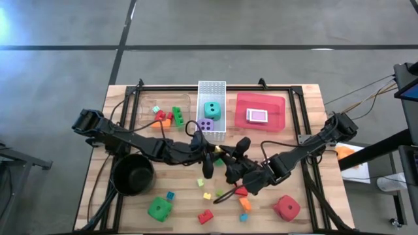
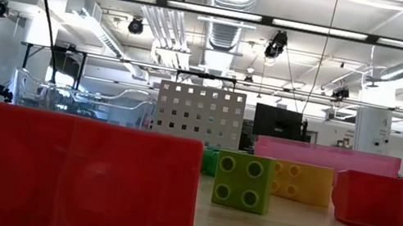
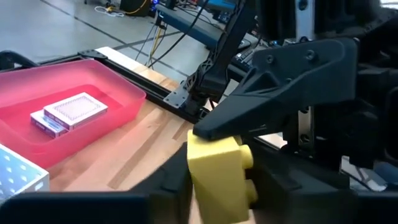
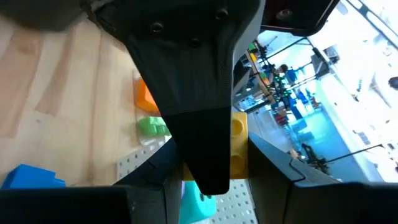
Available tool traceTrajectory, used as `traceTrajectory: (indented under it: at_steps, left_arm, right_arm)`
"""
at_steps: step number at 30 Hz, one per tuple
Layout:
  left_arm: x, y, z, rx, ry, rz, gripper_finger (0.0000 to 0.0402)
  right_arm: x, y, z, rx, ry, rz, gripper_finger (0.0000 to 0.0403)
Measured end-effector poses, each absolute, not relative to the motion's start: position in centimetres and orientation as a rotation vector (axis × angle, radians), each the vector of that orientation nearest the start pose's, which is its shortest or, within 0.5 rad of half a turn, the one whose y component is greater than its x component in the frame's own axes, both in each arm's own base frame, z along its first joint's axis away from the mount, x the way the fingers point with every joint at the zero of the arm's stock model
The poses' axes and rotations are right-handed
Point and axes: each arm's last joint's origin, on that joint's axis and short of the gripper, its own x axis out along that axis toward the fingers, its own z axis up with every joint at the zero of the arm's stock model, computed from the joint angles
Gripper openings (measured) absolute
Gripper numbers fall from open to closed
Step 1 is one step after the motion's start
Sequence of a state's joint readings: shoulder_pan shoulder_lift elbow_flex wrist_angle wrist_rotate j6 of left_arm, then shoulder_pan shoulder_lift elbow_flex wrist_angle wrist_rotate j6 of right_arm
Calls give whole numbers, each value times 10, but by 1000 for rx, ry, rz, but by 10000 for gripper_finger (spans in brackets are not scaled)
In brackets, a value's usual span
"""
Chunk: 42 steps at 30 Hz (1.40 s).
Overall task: Pick & Place Toys
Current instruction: Put the light yellow game piece into the transparent bin
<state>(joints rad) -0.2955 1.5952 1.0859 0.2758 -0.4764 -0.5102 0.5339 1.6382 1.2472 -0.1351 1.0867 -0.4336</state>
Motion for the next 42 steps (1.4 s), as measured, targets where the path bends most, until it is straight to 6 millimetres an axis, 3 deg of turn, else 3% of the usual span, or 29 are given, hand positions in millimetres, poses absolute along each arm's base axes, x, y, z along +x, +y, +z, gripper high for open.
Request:
traceTrajectory:
  at_steps: [6, 14, 19, 28, 33, 37, 42]
  left_arm:
    - [349, -92, 279, -426, 163, 233, 94]
    - [348, -91, 277, -384, 177, 238, 92]
    - [347, -91, 278, -374, 190, 237, 92]
    - [337, -88, 282, -342, 244, 279, 92]
    - [321, -80, 289, -292, 275, 412, 92]
    - [307, -70, 294, -255, 330, 501, 92]
    - [288, -43, 302, -283, 396, 592, 92]
  right_arm:
    - [321, 160, 288, -820, 488, -457, 135]
    - [321, 162, 290, -730, 457, -444, 296]
    - [320, 161, 289, -687, 455, -472, 340]
    - [312, 166, 288, -666, 450, -503, 346]
    - [303, 171, 289, -603, 440, -492, 346]
    - [290, 167, 291, -469, 468, -471, 335]
    - [272, 160, 292, -198, 552, -338, 289]
